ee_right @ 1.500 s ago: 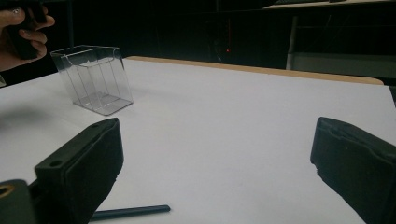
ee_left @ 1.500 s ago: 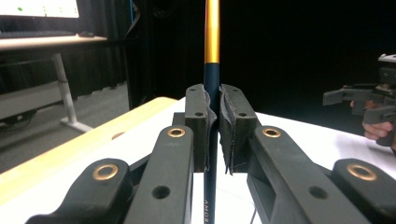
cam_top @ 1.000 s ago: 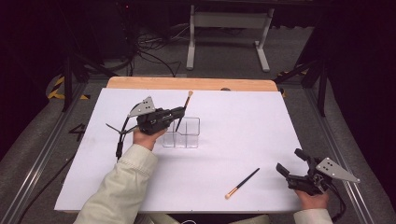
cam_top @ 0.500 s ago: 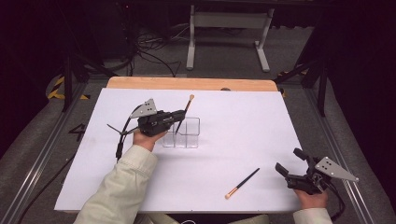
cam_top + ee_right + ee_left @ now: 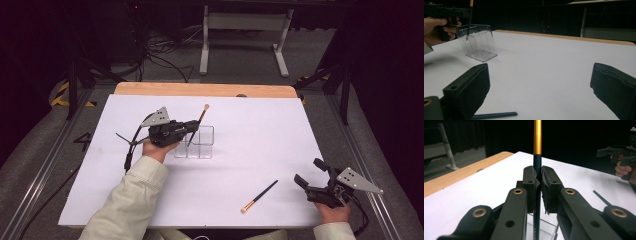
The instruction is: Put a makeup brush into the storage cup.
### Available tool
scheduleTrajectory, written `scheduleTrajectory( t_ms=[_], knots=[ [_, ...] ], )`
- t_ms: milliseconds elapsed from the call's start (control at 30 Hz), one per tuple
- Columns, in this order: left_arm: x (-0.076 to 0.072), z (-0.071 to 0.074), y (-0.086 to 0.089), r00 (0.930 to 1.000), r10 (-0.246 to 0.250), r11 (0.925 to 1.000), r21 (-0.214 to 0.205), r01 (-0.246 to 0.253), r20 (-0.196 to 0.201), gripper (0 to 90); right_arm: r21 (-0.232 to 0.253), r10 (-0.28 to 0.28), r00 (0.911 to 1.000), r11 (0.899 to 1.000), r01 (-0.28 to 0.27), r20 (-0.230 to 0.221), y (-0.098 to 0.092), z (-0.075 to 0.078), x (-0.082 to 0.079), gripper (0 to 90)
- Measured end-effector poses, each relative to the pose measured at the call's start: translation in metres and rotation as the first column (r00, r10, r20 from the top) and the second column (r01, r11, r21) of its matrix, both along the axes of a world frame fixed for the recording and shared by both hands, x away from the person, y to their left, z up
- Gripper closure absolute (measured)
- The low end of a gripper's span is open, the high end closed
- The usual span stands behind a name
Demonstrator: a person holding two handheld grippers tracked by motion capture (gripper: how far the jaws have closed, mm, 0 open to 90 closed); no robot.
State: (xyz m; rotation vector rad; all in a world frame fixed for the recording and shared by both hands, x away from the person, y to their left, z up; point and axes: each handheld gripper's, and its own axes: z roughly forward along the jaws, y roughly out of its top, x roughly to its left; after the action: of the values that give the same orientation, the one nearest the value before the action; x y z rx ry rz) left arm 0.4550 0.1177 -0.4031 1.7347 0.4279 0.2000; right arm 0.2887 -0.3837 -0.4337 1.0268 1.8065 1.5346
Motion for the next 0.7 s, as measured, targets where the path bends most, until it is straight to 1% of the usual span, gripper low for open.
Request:
scheduleTrajectory(
  t_ms=[33, 67, 100, 133, 167, 200, 233, 267, 300, 367, 400, 433, 467, 500, 533, 567, 600, 633, 667, 700],
  knots=[
    [0.000, 0.000, 0.000, 1.0000, -0.002, 1.0000, -0.003, 0.002, -0.003, 79.9, 0.000, 0.000, 1.0000, 1.000, 0.000, 0.000, 0.000, 0.000, 0.000, 3.0],
    [0.000, 0.000, 0.000, 1.0000, -0.002, 1.0000, -0.003, 0.002, -0.003, 73.7, 0.000, 0.000, 1.0000, 1.000, 0.000, 0.000, 0.000, 0.000, 0.000, 3.0],
    [0.001, 0.002, 0.000, 0.9998, 0.009, 0.9999, -0.005, -0.009, -0.017, 61.9, 0.000, 0.002, 1.0000, 1.000, -0.002, 0.001, 0.001, 0.000, 0.000, 3.0],
    [0.001, 0.002, 0.000, 0.9998, 0.009, 0.9999, -0.005, -0.009, -0.017, 52.8, 0.000, 0.002, 1.0000, 1.000, -0.002, 0.001, 0.001, 0.000, 0.000, 3.0],
    [0.001, 0.002, 0.000, 0.9991, 0.005, 0.9999, -0.014, -0.005, -0.043, 52.8, 0.000, 0.002, 1.0000, 1.000, -0.002, 0.001, 0.001, 0.000, 0.000, 3.0],
    [0.001, 0.003, 0.000, 0.9988, 0.001, 0.9999, -0.017, -0.002, -0.049, 43.4, -0.001, 0.003, 1.0000, 1.000, -0.003, 0.003, 0.001, 0.000, 0.001, 3.0],
    [0.001, 0.004, 0.000, 0.9979, 0.000, 0.9999, -0.016, -0.001, -0.065, 38.4, 0.000, 0.003, 1.0000, 1.000, -0.003, 0.003, 0.001, 0.001, 0.001, 3.0],
    [-0.001, 0.006, 0.000, 0.9977, -0.006, 1.0000, -0.003, 0.006, -0.068, 32.9, 0.000, 0.004, 1.0000, 1.000, -0.004, 0.004, 0.001, 0.001, 0.001, 3.0],
    [-0.003, 0.008, 0.000, 0.9983, -0.007, 0.9999, 0.009, 0.008, -0.059, 28.8, -0.002, 0.006, 1.0000, 1.000, -0.006, 0.007, 0.001, 0.001, 0.002, 3.0],
    [-0.005, 0.009, 0.000, 0.9984, -0.004, 0.9999, 0.014, 0.005, -0.057, 19.8, -0.005, 0.009, 0.9999, 1.000, -0.009, 0.007, 0.002, 0.002, 0.002, 2.9],
    [-0.008, 0.012, 0.000, 0.9983, -0.005, 0.9998, 0.021, 0.007, -0.058, 19.8, -0.004, 0.012, 0.9999, 1.000, -0.012, 0.010, 0.002, 0.002, 0.003, 2.7],
    [-0.010, 0.013, 0.001, 0.9982, -0.008, 0.9997, 0.021, 0.010, -0.059, 15.3, -0.003, 0.024, 0.9997, 1.000, -0.024, 0.010, 0.003, 0.003, 0.005, 2.4],
    [-0.013, 0.016, 0.002, 0.9985, -0.010, 0.9996, 0.025, 0.012, -0.055, 15.3, -0.003, 0.024, 0.9997, 1.000, -0.024, 0.010, 0.003, 0.003, 0.005, 2.4],
    [-0.016, 0.018, 0.002, 0.9985, -0.006, 0.9993, 0.036, 0.008, -0.054, 12.6, -0.006, 0.030, 0.9995, 1.000, -0.030, 0.011, 0.004, 0.004, 0.006, 2.1],
    [-0.019, 0.020, 0.003, 0.9993, -0.006, 0.9982, 0.060, 0.009, -0.038, 10.3, -0.004, 0.033, 0.9993, 0.999, -0.033, 0.016, 0.005, 0.006, 0.006, 1.9],
    [-0.023, 0.023, 0.004, 0.9990, 0.005, 0.9981, 0.062, -0.002, -0.044, 7.6, -0.009, 0.038, 0.9990, 0.999, -0.038, 0.023, 0.006, 0.007, 0.007, 1.7],
    [-0.025, 0.024, 0.006, 0.9992, 0.006, 0.9981, 0.062, -0.003, -0.039, 5.3, -0.009, 0.044, 0.9987, 0.999, -0.044, 0.025, 0.007, 0.008, 0.008, 1.7],
    [-0.025, 0.024, 0.006, 0.9992, 0.006, 0.9981, 0.062, -0.003, -0.039, 4.2, -0.011, 0.050, 0.9983, 0.999, -0.050, 0.030, 0.007, 0.009, 0.009, 1.6],
    [-0.030, 0.028, 0.008, 0.9991, 0.005, 0.9983, 0.058, -0.003, -0.041, 3.1, -0.010, 0.050, 0.9982, 0.999, -0.050, 0.033, 0.008, 0.011, 0.009, 1.5],
    [-0.031, 0.029, 0.010, 0.9995, 0.007, 0.9982, 0.060, -0.005, -0.032, 2.6, -0.006, 0.054, 0.9980, 0.999, -0.054, 0.033, 0.009, 0.011, 0.010, 1.3]
  ],
)
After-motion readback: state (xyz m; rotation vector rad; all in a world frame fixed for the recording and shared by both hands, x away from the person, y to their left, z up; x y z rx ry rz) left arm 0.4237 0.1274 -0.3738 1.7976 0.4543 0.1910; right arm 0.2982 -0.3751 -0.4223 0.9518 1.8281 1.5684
